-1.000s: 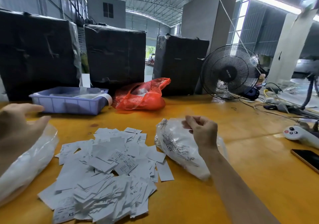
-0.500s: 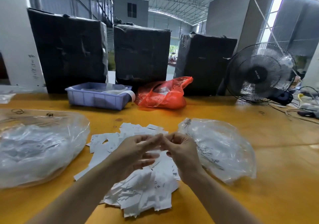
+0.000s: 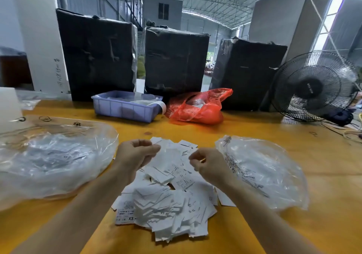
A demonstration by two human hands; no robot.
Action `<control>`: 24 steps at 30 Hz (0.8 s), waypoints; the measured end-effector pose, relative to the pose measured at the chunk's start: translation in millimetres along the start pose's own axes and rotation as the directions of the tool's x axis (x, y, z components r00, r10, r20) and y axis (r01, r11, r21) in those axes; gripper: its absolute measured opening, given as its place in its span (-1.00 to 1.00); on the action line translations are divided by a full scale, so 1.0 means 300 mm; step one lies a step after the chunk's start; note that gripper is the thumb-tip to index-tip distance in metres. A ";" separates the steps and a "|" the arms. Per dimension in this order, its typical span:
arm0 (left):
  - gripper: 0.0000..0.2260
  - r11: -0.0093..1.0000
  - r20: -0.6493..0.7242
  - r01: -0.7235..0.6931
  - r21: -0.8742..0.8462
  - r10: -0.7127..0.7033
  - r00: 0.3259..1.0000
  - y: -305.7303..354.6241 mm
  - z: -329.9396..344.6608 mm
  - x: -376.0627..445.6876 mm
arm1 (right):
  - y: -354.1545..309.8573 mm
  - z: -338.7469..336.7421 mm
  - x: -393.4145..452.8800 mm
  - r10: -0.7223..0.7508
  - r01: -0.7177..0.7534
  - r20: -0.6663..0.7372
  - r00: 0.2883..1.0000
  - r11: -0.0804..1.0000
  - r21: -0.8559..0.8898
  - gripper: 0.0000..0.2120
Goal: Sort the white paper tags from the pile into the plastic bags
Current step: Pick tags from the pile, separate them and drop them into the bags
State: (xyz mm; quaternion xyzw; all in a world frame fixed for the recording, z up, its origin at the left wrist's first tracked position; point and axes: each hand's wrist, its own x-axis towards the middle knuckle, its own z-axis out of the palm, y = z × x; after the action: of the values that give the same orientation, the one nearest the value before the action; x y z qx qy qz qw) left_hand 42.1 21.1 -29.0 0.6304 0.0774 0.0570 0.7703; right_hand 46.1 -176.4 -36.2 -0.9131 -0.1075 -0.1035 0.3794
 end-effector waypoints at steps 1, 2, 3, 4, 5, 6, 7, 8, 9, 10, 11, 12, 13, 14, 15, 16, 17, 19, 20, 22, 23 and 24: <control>-0.80 1.000 -0.024 -0.003 -0.008 0.002 1.000 -0.002 -0.005 0.008 | 0.002 0.020 0.011 -0.015 0.018 0.036 0.999 0.996 -0.088 -0.84; -0.80 1.000 -0.037 -0.008 -0.010 0.008 0.999 -0.004 -0.007 0.013 | 0.000 0.038 0.020 -0.019 0.030 0.076 0.997 0.988 -0.149 -0.80; -0.80 1.000 -0.045 -0.015 -0.011 0.014 0.999 -0.006 -0.008 0.016 | -0.004 0.053 0.029 -0.014 0.037 0.123 0.992 0.983 -0.181 -0.73; -0.80 1.000 -0.048 -0.023 -0.015 0.022 0.999 -0.007 -0.009 0.016 | -0.008 0.064 0.037 -0.002 0.039 0.185 0.983 0.980 -0.195 -0.65; -0.81 0.999 -0.048 -0.031 -0.017 0.030 0.998 -0.008 -0.009 0.016 | -0.011 0.071 0.046 0.013 0.043 0.254 0.967 0.976 -0.212 -0.56; -0.81 0.999 -0.044 -0.040 -0.015 0.039 0.998 -0.009 -0.009 0.015 | -0.013 0.073 0.055 0.022 0.057 0.314 0.949 0.969 -0.241 -0.49; -0.82 0.999 -0.038 -0.045 -0.008 0.045 0.998 -0.010 -0.008 0.013 | -0.014 0.072 0.062 0.023 0.077 0.356 0.934 0.961 -0.266 -0.45; -0.83 0.999 -0.029 -0.049 -0.001 0.049 0.998 -0.012 -0.007 0.011 | -0.014 0.068 0.067 0.020 0.091 0.380 0.925 0.958 -0.273 -0.45; -0.84 0.999 -0.020 -0.051 0.006 0.052 0.998 -0.014 -0.006 0.011 | -0.013 0.063 0.067 0.017 0.096 0.391 0.920 0.959 -0.266 -0.48; -0.85 0.999 -0.010 -0.053 0.014 0.053 0.999 -0.016 -0.004 0.010 | -0.009 0.059 0.066 0.008 0.100 0.395 0.919 0.962 -0.253 -0.52; -0.87 0.998 -0.002 -0.053 0.024 0.053 0.999 -0.017 -0.003 0.008 | -0.003 0.055 0.064 -0.007 0.109 0.389 0.921 0.964 -0.242 -0.57; -0.88 0.998 0.005 -0.053 0.033 0.053 0.999 -0.019 -0.001 0.006 | 0.007 0.052 0.061 -0.023 0.119 0.375 0.927 0.964 -0.236 -0.63; -0.90 0.998 0.009 -0.054 0.040 0.054 0.998 -0.021 0.002 0.005 | 0.017 0.048 0.058 -0.035 0.122 0.355 0.934 0.966 -0.227 -0.69; -0.91 0.997 0.010 -0.055 0.044 0.055 0.998 -0.023 0.005 0.002 | 0.026 0.043 0.055 -0.041 0.118 0.332 0.942 0.970 -0.213 -0.74; -0.92 0.997 0.009 -0.056 0.048 0.055 0.998 -0.024 0.008 0.000 | 0.033 0.039 0.052 -0.044 0.108 0.309 0.950 0.975 -0.193 -0.79; -0.91 0.997 0.008 -0.054 0.051 0.053 0.999 -0.026 0.011 -0.003 | 0.038 0.032 0.048 -0.048 0.095 0.279 0.959 0.983 -0.159 -0.82; -0.90 0.997 0.010 -0.049 0.058 0.048 0.999 -0.027 0.014 -0.005 | 0.043 0.024 0.045 -0.050 0.076 0.241 0.969 0.992 -0.100 -0.84; -0.89 0.996 0.028 -0.033 0.084 0.031 0.999 -0.032 0.021 -0.011 | 0.050 0.004 0.039 -0.048 0.040 0.167 0.985 0.998 0.055 -0.88; -0.89 0.995 0.040 -0.027 0.100 0.023 0.999 -0.036 0.026 -0.014 | 0.052 -0.004 0.034 -0.042 0.026 0.149 0.988 0.994 0.107 -0.90; -0.89 0.991 0.068 -0.025 0.132 0.016 0.998 -0.040 0.035 -0.021 | 0.062 -0.012 0.021 -0.017 0.000 0.123 0.992 0.991 0.136 -0.92; -0.88 0.989 0.081 -0.024 0.144 0.012 0.997 -0.042 0.040 -0.024 | 0.068 -0.011 0.014 -0.001 -0.012 0.102 0.995 0.991 0.131 -0.92; -0.88 0.988 0.095 -0.024 0.155 0.009 0.995 -0.042 0.044 -0.029 | 0.074 -0.008 0.009 0.018 -0.028 0.080 0.997 0.992 0.124 -0.91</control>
State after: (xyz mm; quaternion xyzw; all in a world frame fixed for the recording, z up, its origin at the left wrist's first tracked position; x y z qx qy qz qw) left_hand 36.1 4.3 -38.4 0.6913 0.0404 0.0275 0.7209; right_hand 54.5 -193.2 -48.8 -0.8922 -0.1182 -0.0562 0.4323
